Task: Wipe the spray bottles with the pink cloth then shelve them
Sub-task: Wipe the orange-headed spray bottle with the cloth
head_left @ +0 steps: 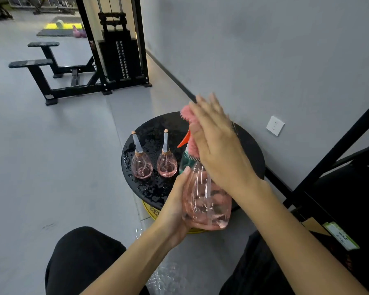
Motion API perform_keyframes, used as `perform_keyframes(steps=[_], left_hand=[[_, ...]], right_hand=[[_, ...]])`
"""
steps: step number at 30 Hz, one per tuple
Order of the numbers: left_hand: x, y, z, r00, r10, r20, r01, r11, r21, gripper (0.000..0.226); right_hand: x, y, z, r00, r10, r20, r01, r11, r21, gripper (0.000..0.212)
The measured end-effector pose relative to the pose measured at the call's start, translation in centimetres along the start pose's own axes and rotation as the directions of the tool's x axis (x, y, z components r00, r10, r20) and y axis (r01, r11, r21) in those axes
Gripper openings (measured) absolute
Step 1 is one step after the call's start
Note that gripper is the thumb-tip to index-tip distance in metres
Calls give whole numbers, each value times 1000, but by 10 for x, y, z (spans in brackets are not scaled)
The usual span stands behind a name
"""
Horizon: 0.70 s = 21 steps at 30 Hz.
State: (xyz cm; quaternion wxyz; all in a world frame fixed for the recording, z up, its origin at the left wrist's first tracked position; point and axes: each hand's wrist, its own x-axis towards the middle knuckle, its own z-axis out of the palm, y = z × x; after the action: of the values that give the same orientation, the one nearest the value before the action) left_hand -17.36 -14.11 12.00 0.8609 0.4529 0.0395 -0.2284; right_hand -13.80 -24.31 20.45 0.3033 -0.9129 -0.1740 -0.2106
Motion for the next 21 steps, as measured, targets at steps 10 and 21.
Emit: perform_keyframes(steps=[10,21], left_hand=[[-4,0,-4,999,-33,-6,33,998,52,61],[-6,2,-6,997,-43,60,37,994,105,63]], right_hand=[[-10,3,-2,919,81,385,14,971,-238,66],[-20,2,-8,870,36,492,72,977,-199,61]])
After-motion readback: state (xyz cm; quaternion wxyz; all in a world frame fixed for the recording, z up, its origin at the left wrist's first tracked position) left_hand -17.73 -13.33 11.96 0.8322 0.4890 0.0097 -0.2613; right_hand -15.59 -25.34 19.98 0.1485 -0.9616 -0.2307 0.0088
